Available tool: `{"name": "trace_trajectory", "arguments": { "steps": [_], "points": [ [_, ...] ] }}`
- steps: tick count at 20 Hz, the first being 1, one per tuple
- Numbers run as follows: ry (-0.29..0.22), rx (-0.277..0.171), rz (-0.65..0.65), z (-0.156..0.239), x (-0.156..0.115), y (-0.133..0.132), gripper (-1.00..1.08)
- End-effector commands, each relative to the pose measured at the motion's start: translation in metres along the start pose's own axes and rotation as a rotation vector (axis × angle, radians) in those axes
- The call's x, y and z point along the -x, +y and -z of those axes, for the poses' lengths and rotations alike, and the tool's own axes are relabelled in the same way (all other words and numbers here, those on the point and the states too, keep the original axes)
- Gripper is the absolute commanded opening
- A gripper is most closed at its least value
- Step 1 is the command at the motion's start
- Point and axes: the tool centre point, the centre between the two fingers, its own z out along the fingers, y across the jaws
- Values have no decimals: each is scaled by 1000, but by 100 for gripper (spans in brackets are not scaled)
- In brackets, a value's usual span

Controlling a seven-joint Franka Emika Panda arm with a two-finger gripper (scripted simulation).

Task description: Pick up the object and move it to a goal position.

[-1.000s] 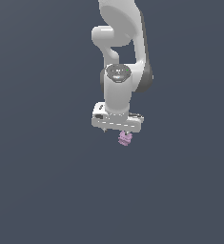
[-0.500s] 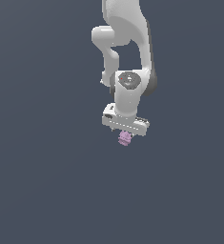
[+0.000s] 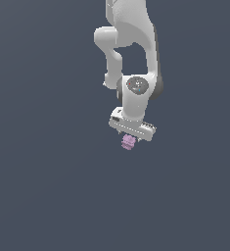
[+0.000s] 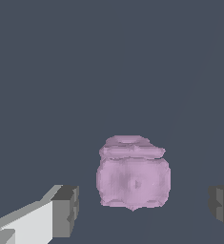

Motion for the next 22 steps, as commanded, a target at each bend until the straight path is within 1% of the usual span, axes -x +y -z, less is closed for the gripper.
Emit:
{"name": "trace_trajectory", "arguments": {
  "steps": [1, 8, 17, 22],
  "points": [
    [0, 0, -11, -2, 2, -1, 100],
    [0, 0, -10, -7, 2, -1, 100],
    [0, 0, -13, -45, 3, 0, 100],
    [0, 0, -13, -52, 2, -1, 100]
  ]
}}
